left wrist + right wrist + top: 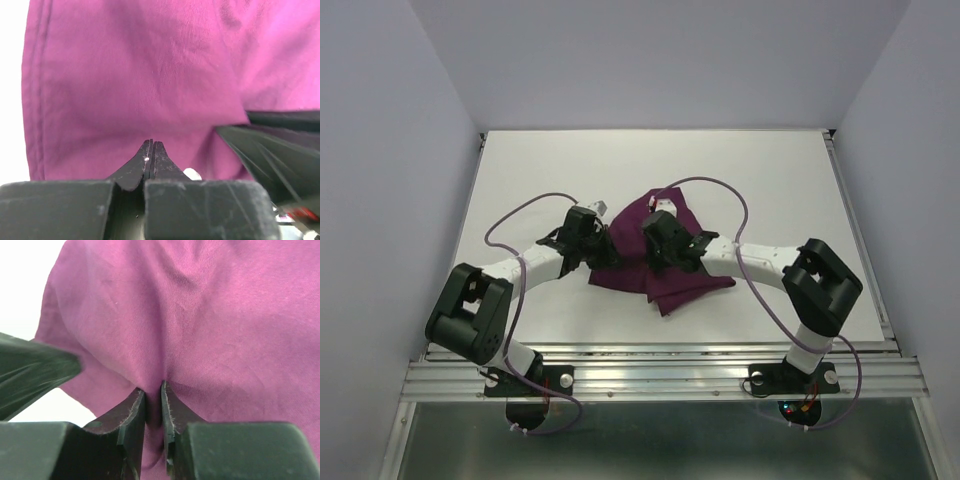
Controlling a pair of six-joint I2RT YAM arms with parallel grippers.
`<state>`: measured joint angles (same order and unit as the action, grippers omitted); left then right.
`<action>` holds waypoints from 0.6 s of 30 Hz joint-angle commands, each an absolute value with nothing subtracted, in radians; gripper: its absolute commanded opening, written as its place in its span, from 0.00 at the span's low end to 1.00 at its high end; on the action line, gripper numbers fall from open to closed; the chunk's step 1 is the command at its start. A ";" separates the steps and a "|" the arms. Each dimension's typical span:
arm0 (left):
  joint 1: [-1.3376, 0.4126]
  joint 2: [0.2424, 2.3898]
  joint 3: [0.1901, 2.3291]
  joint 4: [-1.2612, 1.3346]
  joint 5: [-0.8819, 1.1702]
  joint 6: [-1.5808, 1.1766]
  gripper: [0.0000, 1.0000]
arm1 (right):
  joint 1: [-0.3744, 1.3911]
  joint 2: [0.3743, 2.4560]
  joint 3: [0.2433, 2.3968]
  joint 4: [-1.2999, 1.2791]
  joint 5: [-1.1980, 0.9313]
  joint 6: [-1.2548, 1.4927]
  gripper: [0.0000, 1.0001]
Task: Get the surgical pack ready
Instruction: Pack the surgical kit at the center of the board.
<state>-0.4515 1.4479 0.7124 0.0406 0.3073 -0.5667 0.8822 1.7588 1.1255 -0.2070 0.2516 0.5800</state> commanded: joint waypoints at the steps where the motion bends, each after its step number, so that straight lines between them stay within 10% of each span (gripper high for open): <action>1: -0.448 1.485 0.701 0.137 0.377 -0.595 0.00 | 0.882 1.671 1.127 -0.089 0.216 0.607 0.01; 18: -0.411 1.362 0.726 -0.153 0.256 -0.499 0.00 | 0.882 1.727 1.197 -0.278 0.072 0.456 0.13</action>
<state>-0.4389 1.4544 0.6956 -0.0063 0.3420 -0.5636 0.8780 1.7267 1.1500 -0.2241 0.1555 0.5320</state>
